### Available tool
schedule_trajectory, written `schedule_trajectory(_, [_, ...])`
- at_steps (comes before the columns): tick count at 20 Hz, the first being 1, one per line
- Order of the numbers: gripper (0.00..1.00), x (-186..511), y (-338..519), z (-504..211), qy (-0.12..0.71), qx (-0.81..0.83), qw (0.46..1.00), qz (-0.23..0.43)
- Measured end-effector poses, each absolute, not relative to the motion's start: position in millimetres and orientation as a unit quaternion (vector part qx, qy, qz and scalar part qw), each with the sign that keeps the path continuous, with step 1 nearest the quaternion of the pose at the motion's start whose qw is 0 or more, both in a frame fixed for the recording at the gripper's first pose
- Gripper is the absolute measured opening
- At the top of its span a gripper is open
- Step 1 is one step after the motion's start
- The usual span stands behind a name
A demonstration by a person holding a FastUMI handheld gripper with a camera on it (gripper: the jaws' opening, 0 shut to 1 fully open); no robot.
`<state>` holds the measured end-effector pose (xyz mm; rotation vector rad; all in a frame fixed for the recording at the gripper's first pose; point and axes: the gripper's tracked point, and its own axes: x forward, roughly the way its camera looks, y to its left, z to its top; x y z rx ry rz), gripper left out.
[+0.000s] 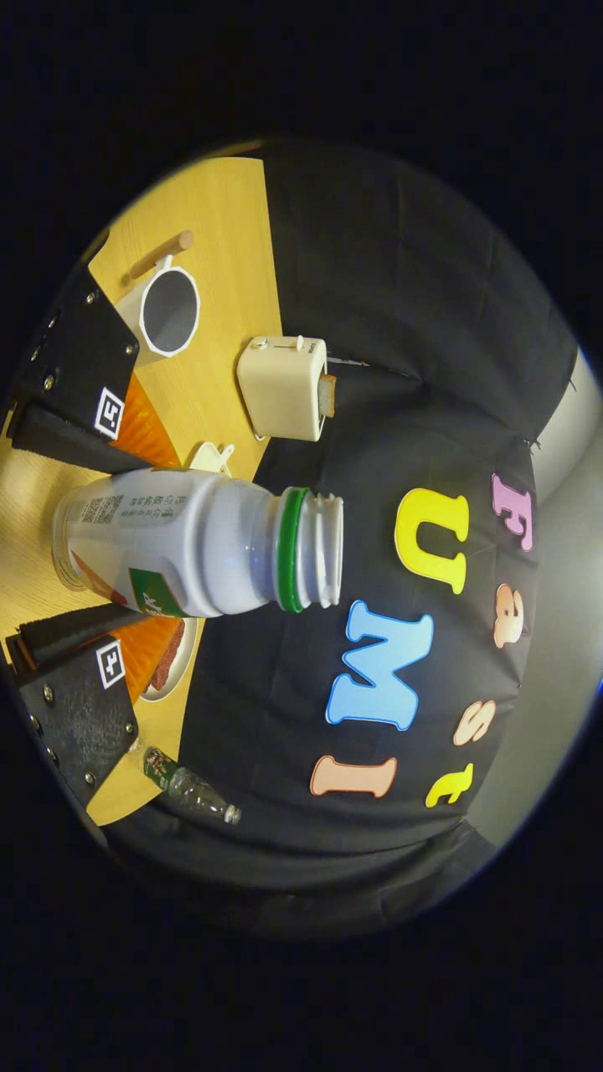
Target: Take the bottle from table, then pour the juice into the cup, finally place the bottle on the coaster
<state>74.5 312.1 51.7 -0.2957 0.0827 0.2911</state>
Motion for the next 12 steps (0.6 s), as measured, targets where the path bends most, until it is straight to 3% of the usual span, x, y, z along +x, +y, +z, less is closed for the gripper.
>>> schedule_trajectory(12, [0.72,104,306,30,0.038,-0.113,0.984,0.133])
